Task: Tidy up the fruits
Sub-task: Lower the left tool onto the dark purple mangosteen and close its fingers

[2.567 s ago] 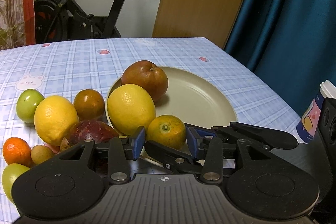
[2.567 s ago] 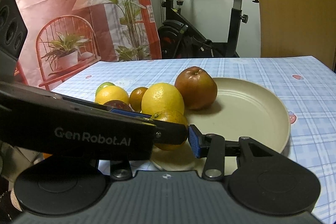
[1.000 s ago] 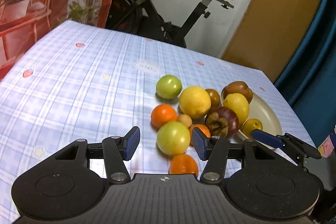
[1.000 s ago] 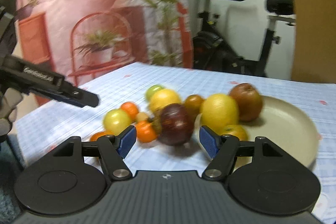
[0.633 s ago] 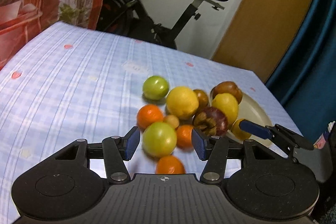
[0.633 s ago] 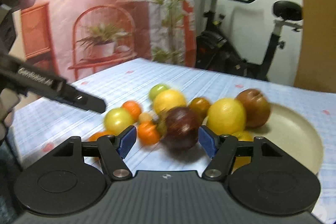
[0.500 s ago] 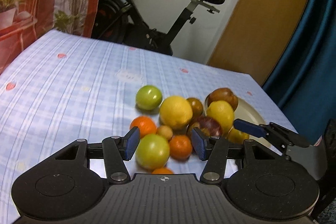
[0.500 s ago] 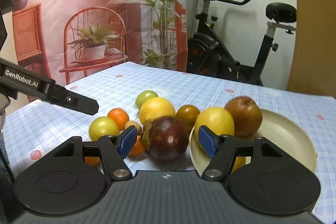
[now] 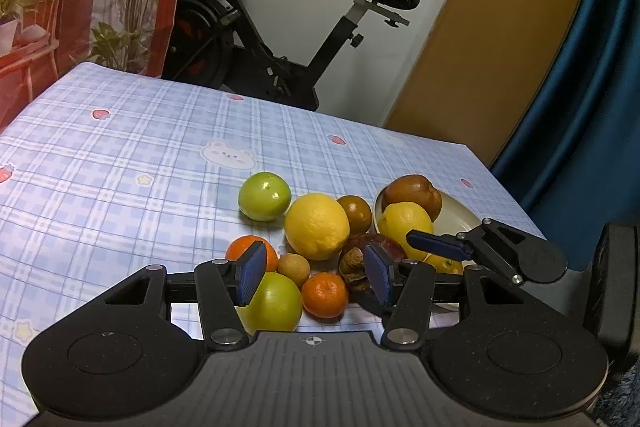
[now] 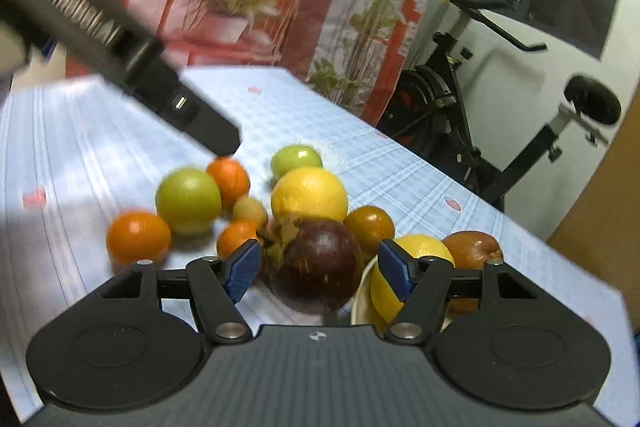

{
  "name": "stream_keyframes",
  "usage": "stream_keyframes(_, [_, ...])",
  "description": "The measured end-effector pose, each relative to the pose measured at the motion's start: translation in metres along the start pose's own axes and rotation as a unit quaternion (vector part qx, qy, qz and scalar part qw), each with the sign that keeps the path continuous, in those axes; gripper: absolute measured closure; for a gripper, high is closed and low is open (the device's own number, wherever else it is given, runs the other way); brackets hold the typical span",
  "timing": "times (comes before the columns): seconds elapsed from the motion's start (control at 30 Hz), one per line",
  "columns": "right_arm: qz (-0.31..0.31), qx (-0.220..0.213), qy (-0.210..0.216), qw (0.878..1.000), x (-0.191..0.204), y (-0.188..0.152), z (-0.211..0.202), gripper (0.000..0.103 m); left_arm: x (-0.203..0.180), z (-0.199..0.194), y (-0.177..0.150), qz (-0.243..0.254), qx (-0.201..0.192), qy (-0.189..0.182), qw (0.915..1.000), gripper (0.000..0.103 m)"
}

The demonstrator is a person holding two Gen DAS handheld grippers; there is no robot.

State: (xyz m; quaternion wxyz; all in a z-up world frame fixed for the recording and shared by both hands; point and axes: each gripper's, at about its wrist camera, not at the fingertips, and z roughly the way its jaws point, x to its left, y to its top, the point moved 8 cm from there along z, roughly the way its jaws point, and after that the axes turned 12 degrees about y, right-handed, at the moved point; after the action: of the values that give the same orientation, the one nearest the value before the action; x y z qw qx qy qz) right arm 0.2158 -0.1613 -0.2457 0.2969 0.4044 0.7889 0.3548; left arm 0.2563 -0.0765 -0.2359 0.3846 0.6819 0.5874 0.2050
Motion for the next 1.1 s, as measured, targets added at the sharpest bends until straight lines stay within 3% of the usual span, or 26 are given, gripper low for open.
stream_keyframes(0.2, [-0.047,0.035,-0.011,0.998,0.003,-0.009,0.020,0.037,-0.001,0.003,-0.003,0.002,0.007,-0.004,1.0000,0.046])
stream_keyframes(0.27, [-0.049,0.046,-0.005,0.998,0.003,-0.012,0.027,0.043,0.000,0.003,-0.003,0.002,0.008,-0.006,0.9999,0.046])
stream_keyframes(0.4, [-0.032,0.050,-0.002,0.998,0.001,-0.013,0.030,0.043,0.000,0.003,-0.004,0.003,0.010,-0.011,0.9999,0.046])
stream_keyframes(0.53, [0.074,0.032,0.037,0.996,-0.007,-0.011,0.017,0.043,-0.005,0.001,-0.006,0.009,0.013,-0.024,0.9996,0.046])
stream_keyframes(0.6, [0.151,0.028,0.070,0.986,-0.008,-0.015,0.011,0.043,-0.010,0.000,-0.008,0.017,0.017,-0.034,0.9991,0.046])
stream_keyframes(0.77, [0.266,0.007,0.122,0.956,-0.009,-0.028,-0.006,0.043,-0.025,-0.004,-0.017,0.037,0.031,-0.059,0.9971,0.046])
stream_keyframes(0.93, [0.319,-0.013,0.134,0.938,-0.018,-0.038,-0.019,0.043,-0.041,0.002,-0.030,0.063,0.054,-0.070,0.9941,0.046])
stream_keyframes(1.1, [0.329,-0.026,0.131,0.935,-0.023,-0.044,-0.028,0.043,-0.053,0.013,-0.040,0.074,0.075,-0.076,0.9915,0.045])
